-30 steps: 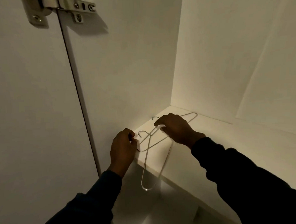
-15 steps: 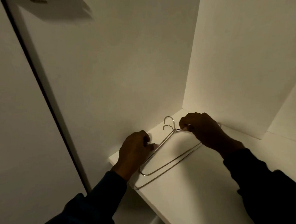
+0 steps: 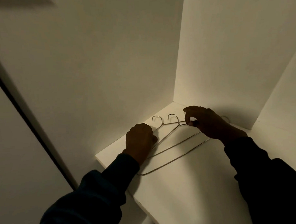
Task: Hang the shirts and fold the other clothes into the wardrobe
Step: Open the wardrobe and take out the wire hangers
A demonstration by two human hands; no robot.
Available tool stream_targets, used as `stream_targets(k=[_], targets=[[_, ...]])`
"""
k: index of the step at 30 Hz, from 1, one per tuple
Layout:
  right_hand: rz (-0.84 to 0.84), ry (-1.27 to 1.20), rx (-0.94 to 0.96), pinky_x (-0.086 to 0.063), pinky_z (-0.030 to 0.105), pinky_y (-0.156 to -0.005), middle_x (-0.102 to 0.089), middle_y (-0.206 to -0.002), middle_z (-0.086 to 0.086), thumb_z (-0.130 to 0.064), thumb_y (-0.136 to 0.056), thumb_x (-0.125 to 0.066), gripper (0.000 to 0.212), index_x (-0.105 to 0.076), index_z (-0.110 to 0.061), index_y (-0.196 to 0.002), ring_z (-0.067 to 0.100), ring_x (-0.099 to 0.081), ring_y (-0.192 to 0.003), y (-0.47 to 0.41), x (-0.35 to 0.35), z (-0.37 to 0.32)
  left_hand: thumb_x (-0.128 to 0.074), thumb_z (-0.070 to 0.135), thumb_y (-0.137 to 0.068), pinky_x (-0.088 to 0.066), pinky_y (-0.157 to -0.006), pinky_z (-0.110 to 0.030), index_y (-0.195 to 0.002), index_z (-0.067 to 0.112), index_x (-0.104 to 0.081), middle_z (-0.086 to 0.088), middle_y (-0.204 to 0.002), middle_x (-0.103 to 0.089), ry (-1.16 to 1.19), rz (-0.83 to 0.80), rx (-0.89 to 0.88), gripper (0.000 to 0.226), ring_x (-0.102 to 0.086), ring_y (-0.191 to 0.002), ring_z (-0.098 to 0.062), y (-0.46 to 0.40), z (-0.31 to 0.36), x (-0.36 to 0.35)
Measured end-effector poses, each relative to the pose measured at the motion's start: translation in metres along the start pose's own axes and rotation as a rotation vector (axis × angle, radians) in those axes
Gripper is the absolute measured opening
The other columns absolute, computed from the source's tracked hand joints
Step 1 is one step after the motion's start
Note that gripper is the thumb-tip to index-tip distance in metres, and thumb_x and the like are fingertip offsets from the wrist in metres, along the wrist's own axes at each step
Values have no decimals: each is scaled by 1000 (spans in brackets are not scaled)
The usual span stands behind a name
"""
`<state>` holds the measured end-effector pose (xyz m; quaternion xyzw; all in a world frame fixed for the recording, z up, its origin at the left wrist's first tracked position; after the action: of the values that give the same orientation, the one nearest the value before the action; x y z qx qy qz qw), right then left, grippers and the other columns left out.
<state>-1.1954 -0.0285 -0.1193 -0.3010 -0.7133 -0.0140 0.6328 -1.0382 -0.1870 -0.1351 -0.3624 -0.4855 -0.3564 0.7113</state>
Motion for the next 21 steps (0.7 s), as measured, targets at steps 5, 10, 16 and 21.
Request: stream_targets(k=[5, 10, 16, 21], targets=[[49, -113, 82, -53, 36, -87, -72, -101, 4, 2, -91, -66, 11, -63, -8, -89, 26, -68, -95, -2, 24, -14, -49, 23, -101, -30, -58, -31, -105, 9, -45, 6, -68, -47, 305, 182, 24, 15, -54, -71, -22, 12, -12, 16], [106, -80, 78, -46, 30, -79, -69, -83, -1, -3, -93, -62, 10, -62, -11, -87, 23, -64, -81, 11, 68, -51, -44, 26, -105, -30, -57, -28, -98, 17, -65, 11, -54, -46, 434, 350, -41, 24, -46, -54, -7, 44, -25, 46], [151, -76, 31, -44, 33, -80, -68, -84, -4, -4, -94, -60, 16, -61, -19, -88, 21, -62, -81, 53, 95, -120, -50, 32, -103, -34, -52, -11, -109, 18, -68, 12, -64, -54, 533, 434, -28, 23, -49, -55, -2, 108, -50, 97], [204, -108, 9, -44, 33, -77, -67, -83, -5, -6, -93, -61, 16, -59, -20, -87, 21, -60, -79, 106, 97, -197, -52, 38, -100, -44, -62, -16, -103, 23, -69, 7, -82, -69, 582, 428, -47, 23, -60, -70, -7, 195, -81, 131]])
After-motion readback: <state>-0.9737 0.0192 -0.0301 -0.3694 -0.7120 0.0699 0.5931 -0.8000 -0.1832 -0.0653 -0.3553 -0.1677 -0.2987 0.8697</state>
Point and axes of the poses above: each hand's wrist, its own y-axis away from the middle knuckle, its own x-axis out of the back of the hand, z = x × y, the point moved 5 cm from there along -y, towards the middle knuckle
